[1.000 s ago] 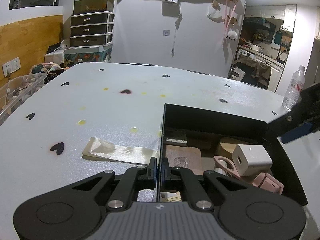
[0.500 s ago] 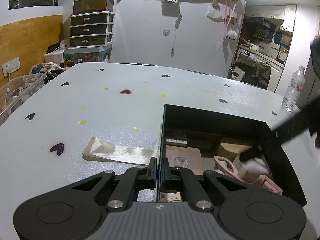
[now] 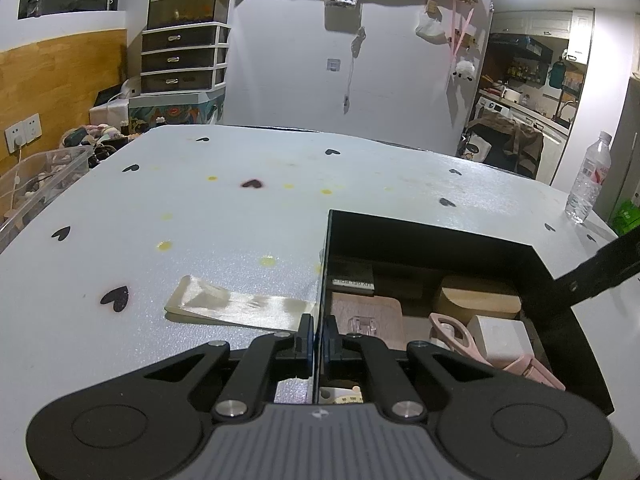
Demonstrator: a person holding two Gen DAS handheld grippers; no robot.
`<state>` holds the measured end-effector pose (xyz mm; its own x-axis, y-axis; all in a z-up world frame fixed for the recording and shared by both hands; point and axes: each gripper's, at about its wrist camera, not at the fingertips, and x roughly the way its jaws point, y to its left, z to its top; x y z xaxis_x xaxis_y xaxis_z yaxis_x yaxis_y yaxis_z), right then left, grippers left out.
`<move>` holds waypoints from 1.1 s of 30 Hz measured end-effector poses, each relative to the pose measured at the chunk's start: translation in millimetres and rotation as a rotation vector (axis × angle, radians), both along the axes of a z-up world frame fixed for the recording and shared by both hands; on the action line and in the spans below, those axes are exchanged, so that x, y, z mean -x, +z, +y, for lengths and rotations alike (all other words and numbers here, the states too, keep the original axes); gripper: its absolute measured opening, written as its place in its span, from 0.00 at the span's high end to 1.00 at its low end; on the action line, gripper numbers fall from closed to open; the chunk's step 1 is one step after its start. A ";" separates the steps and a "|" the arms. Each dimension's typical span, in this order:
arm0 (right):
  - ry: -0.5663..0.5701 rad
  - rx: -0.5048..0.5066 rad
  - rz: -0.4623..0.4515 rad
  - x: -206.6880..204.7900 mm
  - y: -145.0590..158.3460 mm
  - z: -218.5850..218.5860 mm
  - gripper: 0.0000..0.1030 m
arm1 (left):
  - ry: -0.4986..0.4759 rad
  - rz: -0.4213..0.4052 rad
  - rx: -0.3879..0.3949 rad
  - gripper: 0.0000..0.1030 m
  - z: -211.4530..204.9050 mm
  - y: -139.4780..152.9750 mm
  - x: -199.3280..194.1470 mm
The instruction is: Organize rigid objects
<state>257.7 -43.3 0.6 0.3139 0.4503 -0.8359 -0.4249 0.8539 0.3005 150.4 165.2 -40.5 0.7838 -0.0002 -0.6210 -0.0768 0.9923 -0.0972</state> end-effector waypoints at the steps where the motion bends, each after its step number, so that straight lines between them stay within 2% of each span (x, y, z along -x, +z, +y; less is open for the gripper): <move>1: -0.001 -0.004 -0.009 1.3 2.0 -1.0 0.36 | 0.000 0.000 0.001 0.96 0.0 0.0 0.0; 3: -0.005 -0.014 -0.029 4.8 6.2 -4.5 0.23 | 0.000 0.000 0.000 0.96 0.0 0.1 -0.1; 8: -0.017 -0.016 -0.095 14.4 12.7 -11.9 0.05 | 0.001 0.001 -0.001 0.96 0.0 0.2 0.0; 11: -0.021 -0.027 -0.129 20.8 13.0 -17.8 0.00 | -0.001 0.001 -0.002 0.96 -0.2 0.2 0.0; 19: -0.063 -0.054 -0.215 40.8 9.5 -30.5 0.00 | 0.008 -0.002 -0.012 0.94 -0.3 5.5 5.0; 20: -0.071 -0.063 -0.231 44.4 9.2 -32.1 0.00 | 0.008 -0.008 -0.011 0.91 -0.2 7.4 6.8; 24: -0.101 -0.080 -0.312 60.1 6.8 -36.9 0.00 | 0.017 -0.047 -0.017 0.60 -2.9 20.9 17.6; 25: -0.108 -0.079 -0.336 64.1 6.8 -37.7 0.00 | 0.019 -0.059 -0.020 0.57 -3.2 24.7 21.1; 30: -0.155 -0.079 -0.460 87.4 4.1 -44.1 0.00 | 0.023 -0.130 -0.032 0.31 -9.5 44.2 43.4; 33: -0.188 -0.128 -0.511 103.2 2.0 -51.7 0.00 | 0.025 -0.173 -0.035 0.22 -15.6 52.0 60.3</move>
